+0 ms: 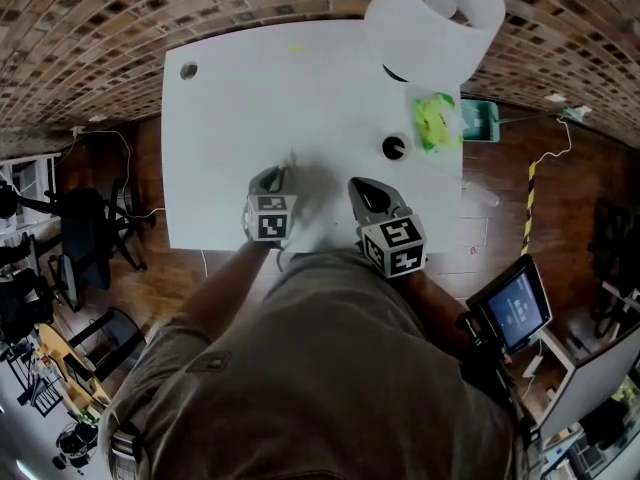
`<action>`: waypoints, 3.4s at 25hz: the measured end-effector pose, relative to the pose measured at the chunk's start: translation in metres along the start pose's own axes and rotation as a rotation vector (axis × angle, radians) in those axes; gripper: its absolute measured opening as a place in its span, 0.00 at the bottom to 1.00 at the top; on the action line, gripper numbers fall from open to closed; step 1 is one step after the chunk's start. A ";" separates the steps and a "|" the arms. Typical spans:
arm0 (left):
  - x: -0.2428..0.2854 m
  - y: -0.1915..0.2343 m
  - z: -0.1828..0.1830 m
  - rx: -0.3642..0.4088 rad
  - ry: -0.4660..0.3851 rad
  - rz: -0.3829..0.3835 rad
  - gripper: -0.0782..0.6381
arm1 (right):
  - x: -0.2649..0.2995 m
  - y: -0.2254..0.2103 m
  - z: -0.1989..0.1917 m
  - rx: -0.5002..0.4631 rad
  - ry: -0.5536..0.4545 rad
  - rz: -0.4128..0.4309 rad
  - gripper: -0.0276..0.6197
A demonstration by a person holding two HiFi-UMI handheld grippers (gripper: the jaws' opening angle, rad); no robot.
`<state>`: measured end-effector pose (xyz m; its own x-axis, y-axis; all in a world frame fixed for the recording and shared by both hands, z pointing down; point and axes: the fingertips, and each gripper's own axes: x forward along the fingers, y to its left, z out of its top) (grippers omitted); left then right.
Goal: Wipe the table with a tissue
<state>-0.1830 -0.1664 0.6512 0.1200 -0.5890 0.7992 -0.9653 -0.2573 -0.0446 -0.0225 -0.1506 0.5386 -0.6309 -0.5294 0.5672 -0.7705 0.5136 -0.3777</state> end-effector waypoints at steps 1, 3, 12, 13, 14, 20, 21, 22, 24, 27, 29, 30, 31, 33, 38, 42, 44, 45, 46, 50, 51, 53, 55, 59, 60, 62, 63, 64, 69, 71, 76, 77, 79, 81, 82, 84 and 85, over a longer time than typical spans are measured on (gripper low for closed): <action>0.001 -0.003 0.001 0.004 -0.002 -0.002 0.16 | -0.002 -0.002 -0.001 0.002 0.000 -0.005 0.06; 0.002 -0.012 0.007 0.020 -0.010 -0.011 0.16 | -0.006 -0.006 -0.002 0.007 -0.002 -0.020 0.06; 0.012 -0.076 0.020 0.105 -0.026 -0.146 0.16 | -0.020 -0.027 -0.006 0.027 -0.017 -0.072 0.06; 0.013 -0.083 0.018 0.114 -0.025 -0.163 0.16 | -0.021 -0.028 -0.005 0.027 -0.018 -0.073 0.06; 0.014 -0.088 0.017 0.123 -0.025 -0.175 0.16 | -0.021 -0.028 -0.005 0.026 -0.019 -0.073 0.06; 0.008 -0.070 0.013 0.089 -0.024 -0.144 0.16 | -0.016 -0.018 -0.003 0.010 -0.016 -0.054 0.06; 0.007 -0.062 0.011 0.080 -0.023 -0.131 0.16 | -0.014 -0.016 -0.003 0.006 -0.015 -0.048 0.06; 0.005 -0.055 0.009 0.072 -0.023 -0.117 0.16 | -0.012 -0.014 -0.003 0.004 -0.014 -0.042 0.06; 0.001 -0.040 0.005 0.056 -0.022 -0.088 0.16 | -0.009 -0.009 -0.001 0.000 -0.014 -0.032 0.06; -0.003 -0.020 -0.004 0.026 -0.015 -0.044 0.16 | -0.006 -0.002 0.001 -0.017 -0.008 -0.016 0.06; -0.006 -0.008 -0.010 0.004 -0.006 -0.021 0.16 | -0.004 0.003 0.001 -0.026 -0.005 -0.007 0.06; -0.007 -0.003 -0.012 -0.004 -0.003 -0.011 0.16 | -0.003 0.004 0.001 -0.030 -0.004 -0.003 0.06; -0.008 0.001 -0.013 -0.011 -0.001 -0.003 0.16 | -0.002 0.006 0.002 -0.033 -0.004 -0.001 0.06; -0.009 0.006 -0.016 -0.021 0.003 0.003 0.16 | -0.001 0.008 0.003 -0.036 -0.007 0.000 0.06; -0.018 -0.003 -0.017 0.011 -0.003 -0.032 0.16 | -0.003 0.013 0.003 -0.044 -0.009 -0.002 0.06; -0.028 -0.022 -0.023 0.030 -0.006 -0.087 0.16 | -0.006 0.020 0.003 -0.052 -0.010 0.000 0.06; -0.032 -0.034 -0.029 0.048 -0.004 -0.120 0.16 | -0.007 0.023 0.001 -0.060 -0.010 0.000 0.06; -0.034 -0.040 -0.033 0.061 -0.001 -0.138 0.16 | -0.008 0.025 0.000 -0.063 -0.012 0.000 0.06; -0.036 -0.045 -0.038 0.073 0.002 -0.154 0.16 | -0.008 0.027 -0.002 -0.065 -0.014 -0.001 0.06; -0.045 -0.054 -0.055 0.086 0.003 -0.181 0.16 | -0.011 0.036 -0.008 -0.076 -0.019 -0.007 0.06; -0.047 -0.055 -0.057 0.082 0.002 -0.185 0.16 | -0.012 0.038 -0.009 -0.079 -0.019 -0.007 0.06; -0.051 -0.057 -0.063 0.082 0.003 -0.193 0.16 | -0.014 0.043 -0.012 -0.083 -0.022 -0.010 0.06; -0.055 -0.059 -0.067 0.088 0.001 -0.202 0.16 | -0.017 0.048 -0.013 -0.089 -0.026 -0.014 0.06; -0.060 -0.060 -0.075 0.093 -0.009 -0.208 0.16 | -0.023 0.057 -0.018 -0.099 -0.028 -0.024 0.06; -0.061 -0.061 -0.077 0.097 -0.015 -0.208 0.16 | -0.024 0.059 -0.020 -0.098 -0.026 -0.026 0.06; -0.061 -0.062 -0.079 0.111 -0.025 -0.214 0.17 | -0.026 0.063 -0.024 -0.097 -0.027 -0.032 0.06; -0.061 -0.064 -0.079 0.116 -0.028 -0.223 0.18 | -0.028 0.066 -0.026 -0.098 -0.028 -0.035 0.06; -0.062 -0.065 -0.080 0.118 -0.029 -0.233 0.22 | -0.029 0.068 -0.027 -0.099 -0.027 -0.037 0.06; -0.075 -0.062 -0.079 0.091 -0.082 -0.247 0.31 | -0.040 0.083 -0.035 -0.111 -0.029 -0.053 0.06; -0.084 -0.059 -0.082 0.059 -0.120 -0.239 0.30 | -0.047 0.087 -0.041 -0.113 -0.027 -0.061 0.06; -0.124 -0.053 -0.073 -0.017 -0.251 -0.190 0.19 | -0.060 0.094 -0.062 -0.109 -0.006 -0.056 0.06; -0.133 -0.053 -0.071 -0.029 -0.277 -0.176 0.18 | -0.062 0.096 -0.066 -0.111 -0.003 -0.045 0.06; -0.151 -0.055 -0.067 -0.058 -0.327 -0.150 0.15 | -0.065 0.102 -0.072 -0.124 0.001 -0.018 0.06; -0.170 -0.061 -0.062 -0.099 -0.372 -0.137 0.13 | -0.070 0.107 -0.074 -0.147 -0.007 0.011 0.06; -0.178 -0.065 -0.059 -0.115 -0.392 -0.132 0.13 | -0.074 0.108 -0.074 -0.161 -0.015 0.025 0.06; -0.193 -0.078 -0.051 -0.122 -0.432 -0.119 0.12 | -0.084 0.107 -0.072 -0.183 -0.032 0.051 0.06; -0.199 -0.086 -0.047 -0.122 -0.452 -0.114 0.11 | -0.090 0.105 -0.071 -0.190 -0.041 0.063 0.06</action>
<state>-0.1349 0.0087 0.5235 0.2890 -0.8434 0.4529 -0.9571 -0.2637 0.1198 -0.0396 -0.0013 0.4995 -0.6834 -0.5171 0.5153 -0.7008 0.6625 -0.2646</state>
